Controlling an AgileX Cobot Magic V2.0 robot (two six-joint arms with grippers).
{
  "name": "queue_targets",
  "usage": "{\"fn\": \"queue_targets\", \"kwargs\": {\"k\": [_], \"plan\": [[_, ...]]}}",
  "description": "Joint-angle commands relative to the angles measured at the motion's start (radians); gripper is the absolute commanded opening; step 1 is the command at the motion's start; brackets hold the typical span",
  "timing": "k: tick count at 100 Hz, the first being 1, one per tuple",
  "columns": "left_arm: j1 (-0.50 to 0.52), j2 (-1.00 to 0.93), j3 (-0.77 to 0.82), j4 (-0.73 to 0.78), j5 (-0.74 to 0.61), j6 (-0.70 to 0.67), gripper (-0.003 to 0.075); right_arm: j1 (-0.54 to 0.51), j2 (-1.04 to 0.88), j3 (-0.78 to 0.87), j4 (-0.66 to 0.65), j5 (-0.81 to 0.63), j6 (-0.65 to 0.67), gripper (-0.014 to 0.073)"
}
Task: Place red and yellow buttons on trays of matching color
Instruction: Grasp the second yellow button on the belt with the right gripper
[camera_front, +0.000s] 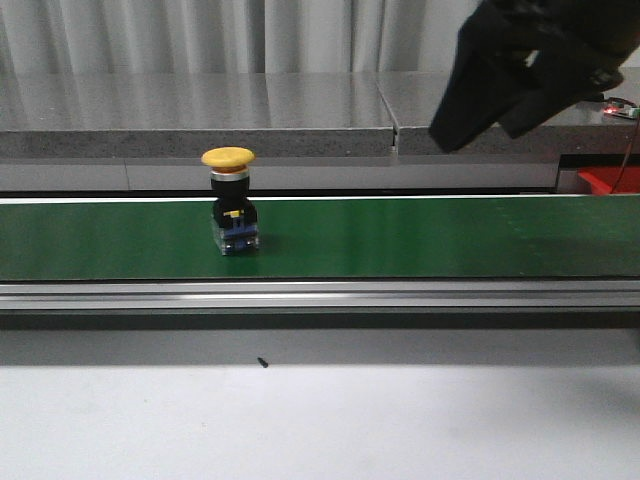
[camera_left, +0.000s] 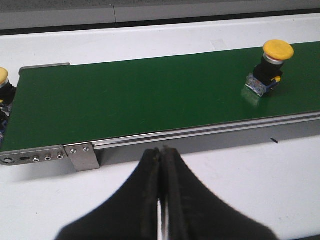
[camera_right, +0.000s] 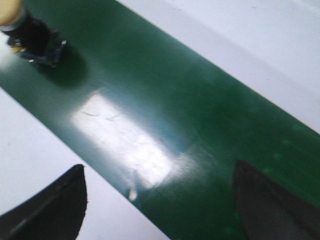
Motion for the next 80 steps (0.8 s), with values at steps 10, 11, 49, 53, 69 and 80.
{"fn": "queue_targets", "kwargs": {"k": [10,11,49,53,69,80], "plan": [[-0.010,0.007,-0.026,-0.012,-0.075,-0.001,-0.0019,0.079,0.045,-0.122,0.020,0.045,-0.022,0.0646],[-0.010,0.007,-0.026,-0.012,-0.075,-0.001,-0.0019,0.082,0.052,-0.126,0.020,0.047,-0.022,0.0646],[-0.010,0.007,-0.026,-0.012,-0.075,-0.001,-0.0019,0.174,0.229,-0.337,0.023,0.112,-0.086,0.0646],[-0.010,0.007,-0.026,-0.012,-0.075,-0.001,-0.0019,0.174,0.245,-0.357,0.032,0.112,-0.086,0.0646],[-0.010,0.007,-0.026,-0.012,-0.075,-0.001,-0.0019,0.174,0.290,-0.415,0.051,0.105,-0.098,0.0636],[-0.010,0.007,-0.026,-0.012,-0.075,-0.001,-0.0019,0.174,0.323,-0.438,0.066,0.103,-0.116,0.0583]]}}
